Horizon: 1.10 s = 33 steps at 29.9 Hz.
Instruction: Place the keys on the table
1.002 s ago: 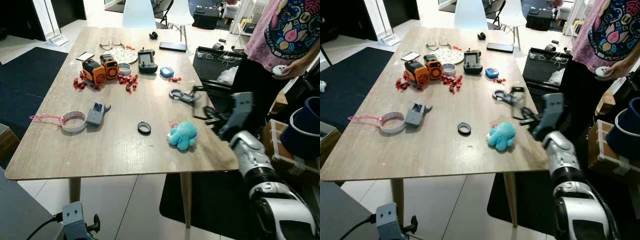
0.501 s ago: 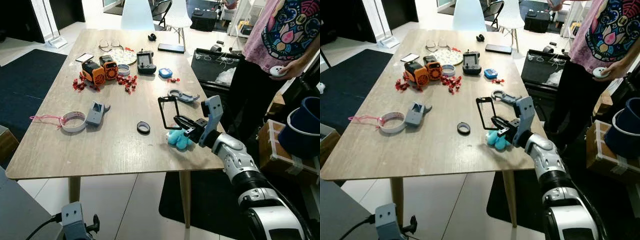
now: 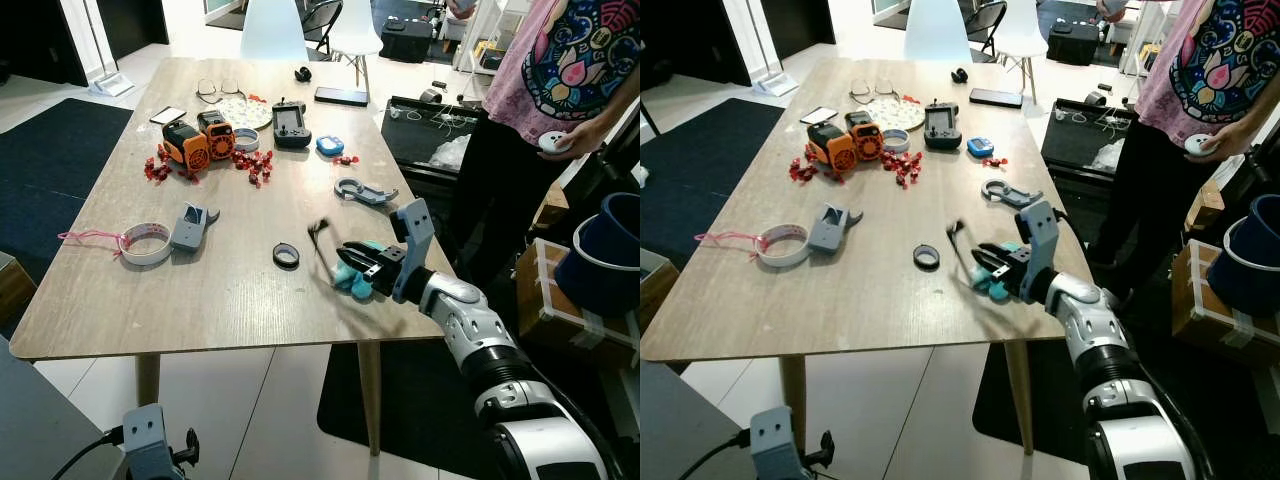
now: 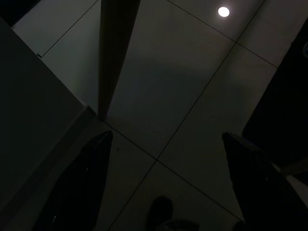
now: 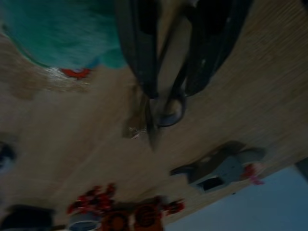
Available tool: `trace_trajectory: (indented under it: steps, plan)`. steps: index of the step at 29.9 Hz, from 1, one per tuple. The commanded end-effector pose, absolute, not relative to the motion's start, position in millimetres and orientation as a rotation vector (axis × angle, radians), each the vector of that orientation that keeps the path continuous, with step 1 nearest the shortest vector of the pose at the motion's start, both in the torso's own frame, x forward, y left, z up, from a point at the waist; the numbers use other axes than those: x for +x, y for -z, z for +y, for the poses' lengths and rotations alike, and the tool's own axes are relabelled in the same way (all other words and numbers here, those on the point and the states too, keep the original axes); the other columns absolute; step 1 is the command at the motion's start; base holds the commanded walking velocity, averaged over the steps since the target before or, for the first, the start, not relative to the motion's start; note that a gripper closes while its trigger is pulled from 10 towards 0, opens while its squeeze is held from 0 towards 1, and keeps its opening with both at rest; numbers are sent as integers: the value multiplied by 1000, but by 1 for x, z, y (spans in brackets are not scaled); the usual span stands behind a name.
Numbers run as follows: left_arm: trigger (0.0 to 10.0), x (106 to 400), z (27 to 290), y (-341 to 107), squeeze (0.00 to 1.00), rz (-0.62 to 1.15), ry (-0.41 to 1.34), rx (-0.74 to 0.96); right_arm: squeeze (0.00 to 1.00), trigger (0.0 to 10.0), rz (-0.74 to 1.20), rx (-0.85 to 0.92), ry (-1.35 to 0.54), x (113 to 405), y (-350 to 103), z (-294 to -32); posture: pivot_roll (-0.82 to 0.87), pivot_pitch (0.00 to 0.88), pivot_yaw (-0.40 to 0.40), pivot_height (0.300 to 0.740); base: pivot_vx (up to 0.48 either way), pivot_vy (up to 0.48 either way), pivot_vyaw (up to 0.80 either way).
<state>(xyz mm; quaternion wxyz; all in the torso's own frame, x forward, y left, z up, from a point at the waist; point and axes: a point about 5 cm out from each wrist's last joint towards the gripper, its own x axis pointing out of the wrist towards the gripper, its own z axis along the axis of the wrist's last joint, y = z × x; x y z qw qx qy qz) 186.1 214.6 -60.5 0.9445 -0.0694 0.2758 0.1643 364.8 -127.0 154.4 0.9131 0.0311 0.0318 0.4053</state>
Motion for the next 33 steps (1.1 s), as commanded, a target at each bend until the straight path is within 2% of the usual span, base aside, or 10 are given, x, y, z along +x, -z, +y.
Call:
trace_trajectory:
  steps: [1,7,10,11,15,19,21,24,30,33]
  plan:
    - [10000,179,216,65,0,587,-345,-147,647,10000,89,66,-869,361,-149,-123,40,70,-56,740,0,0,0]
    - [10000,178,216,65,0,591,-349,-148,678,10000,94,38,-897,358,-149,-117,41,69,-57,740,0,0,0]
    - [10000,178,216,65,0,591,-351,-149,384,10000,76,28,-872,360,-152,-118,40,71,-56,740,0,0,0]
    - [10000,178,216,65,0,592,-350,-148,0,10000,42,30,-820,364,-156,-122,40,71,-56,740,0,0,0]
    - [10000,178,217,65,0,592,-350,-148,0,10000,-73,77,-593,376,-171,-144,41,71,-56,740,0,0,0]
    - [10000,177,217,65,0,591,-352,-142,0,10000,-204,308,174,373,-173,-254,42,68,-59,740,0,0,0]
    - [10000,177,217,65,0,591,-352,-142,0,10000,-204,308,174,373,-173,-254,42,68,-59,740,0,0,0]
    - [10000,176,217,66,0,596,-356,-140,0,10000,-73,337,578,323,-119,-327,38,64,-62,740,0,0,0]
    - [10000,174,217,68,0,604,-358,-143,0,10000,253,254,726,254,-37,-346,30,62,-63,740,0,0,0]
    - [10000,174,217,68,0,605,-358,-143,0,10000,309,248,720,245,-25,-343,30,62,-63,740,0,0,0]
